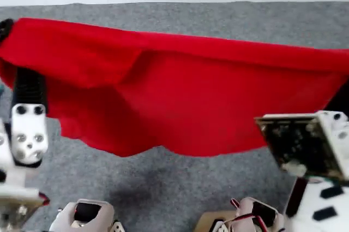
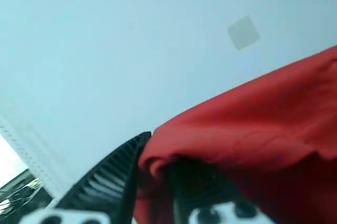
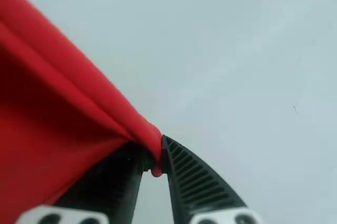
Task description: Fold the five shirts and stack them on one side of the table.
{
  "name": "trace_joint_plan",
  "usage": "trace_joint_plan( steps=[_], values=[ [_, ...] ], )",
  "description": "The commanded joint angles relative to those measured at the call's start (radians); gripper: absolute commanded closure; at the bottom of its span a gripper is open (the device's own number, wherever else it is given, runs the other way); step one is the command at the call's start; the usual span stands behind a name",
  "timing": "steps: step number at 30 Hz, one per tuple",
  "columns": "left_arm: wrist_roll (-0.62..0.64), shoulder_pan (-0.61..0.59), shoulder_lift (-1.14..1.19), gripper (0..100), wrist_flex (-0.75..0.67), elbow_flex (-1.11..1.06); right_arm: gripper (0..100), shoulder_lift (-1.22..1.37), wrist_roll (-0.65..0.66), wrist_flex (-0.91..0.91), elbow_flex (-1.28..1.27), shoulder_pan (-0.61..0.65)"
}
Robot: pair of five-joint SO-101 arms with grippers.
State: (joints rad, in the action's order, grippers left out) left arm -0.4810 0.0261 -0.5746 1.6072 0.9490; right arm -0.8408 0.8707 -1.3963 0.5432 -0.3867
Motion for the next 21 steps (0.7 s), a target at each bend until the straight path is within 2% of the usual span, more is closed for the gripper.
trace_joint_plan(
  steps=[1,6,10,16,21],
  values=[
    [-0.003,-0.048,-0.017,100,0.005,0.027,98.7,-0.019,0.032,-0.050,0.049,-0.010],
    [-0.002,-0.049,-0.068,100,0.055,0.021,98.7,-0.038,0.028,-0.211,0.049,0.048],
    [0.002,-0.049,-0.068,100,0.081,0.021,98.7,-0.033,-0.086,-0.285,0.049,0.116],
    [0.071,-0.049,-0.064,100,0.075,0.019,98.7,-0.028,-0.249,-0.309,0.043,0.223],
    [0.072,-0.049,-0.066,100,0.126,0.019,98.7,-0.036,-0.247,-0.280,0.049,0.231]
  ],
)
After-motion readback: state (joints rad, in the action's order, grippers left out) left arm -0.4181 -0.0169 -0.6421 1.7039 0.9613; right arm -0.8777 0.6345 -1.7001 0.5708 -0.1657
